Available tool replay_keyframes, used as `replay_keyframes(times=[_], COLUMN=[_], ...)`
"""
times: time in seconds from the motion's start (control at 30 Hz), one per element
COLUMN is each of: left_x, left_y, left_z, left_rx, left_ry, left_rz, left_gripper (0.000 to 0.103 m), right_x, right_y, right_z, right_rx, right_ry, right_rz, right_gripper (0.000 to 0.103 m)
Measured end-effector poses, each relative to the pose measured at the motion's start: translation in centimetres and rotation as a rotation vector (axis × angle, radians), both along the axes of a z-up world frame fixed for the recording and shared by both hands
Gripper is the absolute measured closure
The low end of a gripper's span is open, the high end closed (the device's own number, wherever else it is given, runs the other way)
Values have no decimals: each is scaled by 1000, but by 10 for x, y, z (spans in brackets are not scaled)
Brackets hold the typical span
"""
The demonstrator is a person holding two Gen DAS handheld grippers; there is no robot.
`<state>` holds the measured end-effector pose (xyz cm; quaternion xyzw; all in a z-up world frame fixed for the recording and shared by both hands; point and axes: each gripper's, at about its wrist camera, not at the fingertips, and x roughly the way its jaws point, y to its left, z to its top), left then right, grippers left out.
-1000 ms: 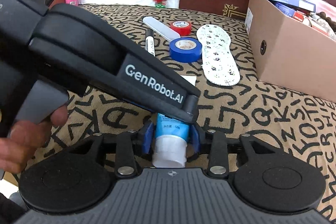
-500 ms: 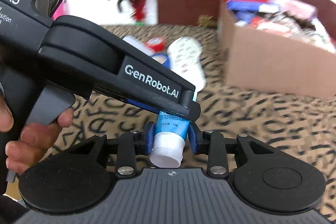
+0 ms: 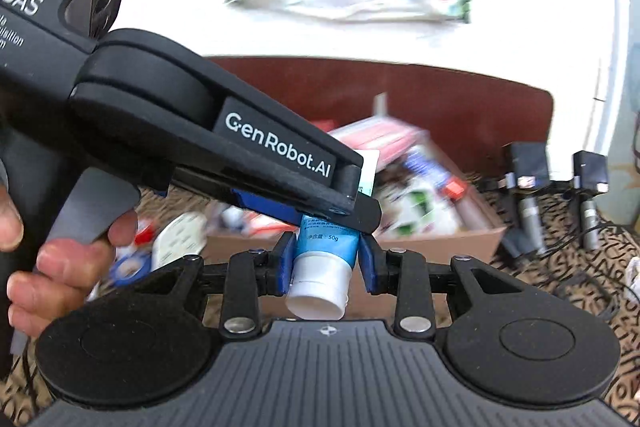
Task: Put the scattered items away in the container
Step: 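Lift the tube with the left gripper and lower it into the cardboard box, then open the left gripper to drop the tube and withdraw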
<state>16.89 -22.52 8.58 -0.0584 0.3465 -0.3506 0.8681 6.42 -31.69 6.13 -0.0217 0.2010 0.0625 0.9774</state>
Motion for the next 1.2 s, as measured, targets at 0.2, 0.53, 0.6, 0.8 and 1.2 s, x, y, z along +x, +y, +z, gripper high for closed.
replay_keyframes(times=[0.2, 0.53, 0.6, 0.8, 1.2], left_x=[56, 106, 108, 106, 67], left_y=[-40, -66, -63, -63, -58], left_z=[-1, -19, -26, -29, -23], left_rx=[-6, 36, 41, 36, 76], left_ry=[21, -4, 11, 4, -75], left_rz=[-4, 31, 27, 23, 5], left_gripper=[51, 40, 39, 36, 5], right_x=[44, 117, 126, 109, 94], right_y=[-40, -65, -75, -88, -77], right_z=[4, -28, -41, -48, -33], right_rx=[-13, -204, -196, -175, -145], right_ry=[-5, -46, -9, -38, -50], right_rz=[-42, -59, -54, -85, -52], right_gripper=[65, 66, 64, 35, 19])
